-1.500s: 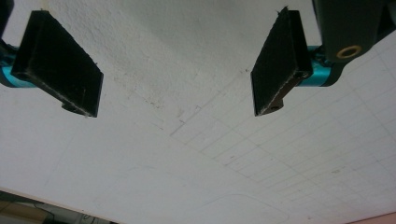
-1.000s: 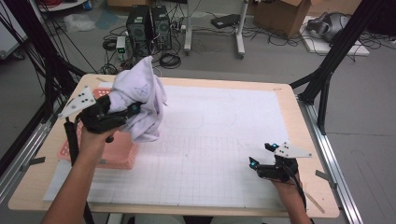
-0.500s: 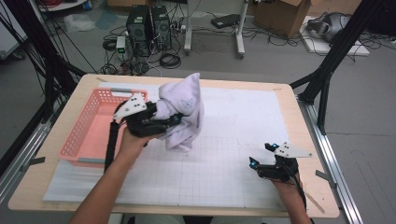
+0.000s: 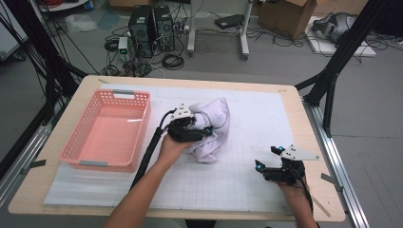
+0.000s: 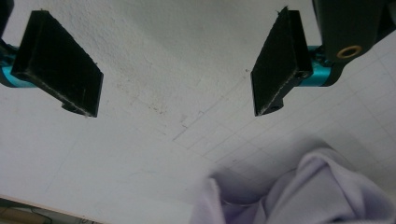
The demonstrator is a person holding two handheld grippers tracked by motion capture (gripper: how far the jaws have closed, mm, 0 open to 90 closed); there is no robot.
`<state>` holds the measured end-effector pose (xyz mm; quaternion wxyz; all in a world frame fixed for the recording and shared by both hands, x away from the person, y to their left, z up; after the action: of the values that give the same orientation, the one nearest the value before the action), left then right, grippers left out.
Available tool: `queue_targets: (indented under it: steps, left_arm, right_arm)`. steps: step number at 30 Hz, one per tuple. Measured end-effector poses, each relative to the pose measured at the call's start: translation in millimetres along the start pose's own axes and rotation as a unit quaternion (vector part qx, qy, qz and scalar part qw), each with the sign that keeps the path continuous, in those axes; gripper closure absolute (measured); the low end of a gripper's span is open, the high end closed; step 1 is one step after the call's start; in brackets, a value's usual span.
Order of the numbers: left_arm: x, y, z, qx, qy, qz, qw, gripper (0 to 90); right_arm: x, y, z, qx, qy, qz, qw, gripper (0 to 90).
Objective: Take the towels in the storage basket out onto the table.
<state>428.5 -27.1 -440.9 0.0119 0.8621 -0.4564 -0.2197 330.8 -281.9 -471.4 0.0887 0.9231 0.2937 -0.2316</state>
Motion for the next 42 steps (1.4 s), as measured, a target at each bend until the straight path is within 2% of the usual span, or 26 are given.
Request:
queue_targets:
  steps: [1, 2, 4, 5, 6, 7, 8, 9, 10, 11, 12, 13, 14, 17, 18, 19, 20, 21, 23, 24, 26, 29, 30, 32, 35, 42]
  left_arm:
    - [0.0, 0.0, 0.0, 0.0, 0.0, 0.0, 1.0, 36.5]
    - [4.2, -6.0, 9.0, -0.026, -0.027, -0.005, 0.9993, 30.1]
    - [2.1, -7.7, 10.8, -0.032, -0.038, -0.012, 0.9987, 20.8]
    - [-1.4, -7.9, 9.4, -0.03, -0.04, -0.019, 0.9986, 20.8]
    - [-12.1, -9.9, 3.3, -0.017, -0.034, -0.052, 0.9979, 20.2]
    - [-12.1, -9.9, 3.3, -0.017, -0.034, -0.052, 0.9979, 20.2]
    - [-26.8, -10.3, -5.8, 0.006, -0.016, -0.081, 0.9966, 20.2]
    - [-26.8, -10.3, -5.8, 0.006, -0.016, -0.081, 0.9966, 20.2]
    - [-41.6, -8.5, -14.7, 0.006, 0.005, -0.071, 0.9974, 20.2]
    - [-41.6, -8.5, -14.7, 0.006, 0.005, -0.071, 0.9974, 20.1]
    - [-55.6, -9.8, -20.8, 0.006, 0.023, -0.085, 0.9961, 19.7]
    - [-55.6, -9.8, -20.8, 0.006, 0.023, -0.085, 0.9961, 19.7]
    - [-66.9, -9.5, -22.0, 0.0, 0.034, -0.089, 0.9954, 19.7]
    - [-74.7, -7.7, -17.2, -0.006, 0.041, -0.087, 0.9954, 19.7]
    - [-80.0, -4.8, -7.7, 0.001, 0.04, -0.085, 0.9956, 19.7]
    - [-80.0, -4.8, -7.7, 0.001, 0.04, -0.085, 0.9956, 19.7]
    - [-83.9, -0.6, 3.5, 0.009, 0.055, -0.077, 0.9955, 19.6]
    - [-83.9, -0.6, 3.5, 0.009, 0.055, -0.077, 0.9955, 19.6]
    - [-85.5, 1.3, 12.7, 0.013, 0.066, -0.068, 0.9954, 19.6]
    - [-85.7, 1.5, 22.6, 0.018, 0.071, -0.061, 0.9954, 19.7]
    - [-86.1, 1.3, 27.6, 0.023, 0.079, -0.059, 0.9948, 20.2]
    - [-86.5, 1.0, 31.3, 0.024, 0.067, -0.051, 0.9962, 20.1]
    - [-90.6, 3.8, 34.1, 0.03, 0.08, -0.041, 0.9955, 20.1]
    - [-93.0, 4.2, 36.6, 0.037, 0.085, -0.044, 0.9947, 21.3]
    - [-96.7, 0.9, 38.4, 0.027, 0.093, -0.044, 0.9943, 20.7]
    - [-95.8, 0.3, 40.2, 0.032, 0.089, -0.048, 0.9944, 21.2]
  right_arm:
    - [0.0, 0.0, 0.0, 0.0, 0.0, 0.0, 1.0, 16.0]
    - [0.3, 0.2, 0.6, 0.003, 0.0, 0.001, 1.0, 16.0]
    - [1.1, 0.4, 1.8, -0.001, -0.005, 0.002, 1.0, 16.0]
    - [1.1, 0.4, 1.8, -0.001, -0.005, 0.002, 1.0, 16.0]
    - [1.2, 0.6, 4.3, -0.004, -0.013, 0.005, 0.9999, 16.0]
    - [1.4, 0.7, 5.2, -0.004, -0.015, 0.006, 0.9999, 16.0]
    - [1.3, 1.3, 6.5, -0.004, -0.019, 0.008, 0.9998, 16.0]
    - [1.3, 1.3, 6.5, -0.004, -0.019, 0.008, 0.9998, 16.0]
    - [0.7, 2.3, 7.3, -0.002, -0.019, 0.011, 0.9998, 16.0]
    - [0.7, 2.3, 7.3, -0.002, -0.019, 0.011, 0.9998, 16.0]
    - [-0.3, 2.4, 6.9, 0.003, -0.017, 0.014, 0.9998, 16.0]
    - [-0.7, 2.4, 6.9, 0.003, -0.017, 0.015, 0.9997, 16.0]
    - [-0.6, 2.2, 6.4, 0.002, -0.015, 0.015, 0.9998, 16.0]
    - [-0.6, 1.0, 6.1, 0.002, -0.014, 0.013, 0.9998, 16.0]
    - [-0.5, 1.0, 5.6, 0.0, -0.013, 0.013, 0.9998, 16.0]
    - [-0.5, 1.0, 5.6, 0.0, -0.013, 0.013, 0.9998, 16.0]
    - [-0.3, 0.6, 5.2, 0.002, -0.012, 0.012, 0.9999, 16.0]
    - [-0.3, 0.6, 5.2, 0.002, -0.012, 0.012, 0.9999, 16.0]
    - [0.8, 1.1, 4.2, 0.006, -0.01, 0.013, 0.9999, 16.0]
    - [2.1, 2.2, 3.4, 0.008, -0.012, 0.015, 0.9998, 16.0]
    - [4.5, 3.2, 3.4, 0.007, -0.013, 0.015, 0.9998, 16.0]
    - [6.7, 3.9, 4.8, 0.004, -0.02, 0.016, 0.9997, 16.0]
    - [7.8, 4.8, 4.8, 0.007, -0.022, 0.018, 0.9996, 16.0]
    - [8.4, 6.1, 3.5, 0.014, -0.018, 0.02, 0.9996, 15.9]
    - [10.1, 7.4, 3.1, 0.02, -0.019, 0.018, 0.9995, 16.0]
    - [11.8, 9.7, 3.5, 0.027, -0.021, 0.019, 0.9992, 16.0]
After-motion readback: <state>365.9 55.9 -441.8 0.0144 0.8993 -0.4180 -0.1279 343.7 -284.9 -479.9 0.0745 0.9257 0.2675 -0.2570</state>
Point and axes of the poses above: each handheld gripper's, and its own axes: x roughly forward along the jaws, z roughly out of its underside, y roughly to its right, the point moved 8 cm from there along x, roughly forward along the jaws, and after that the axes turned 2 degrees about z, right-handed, at the moved point
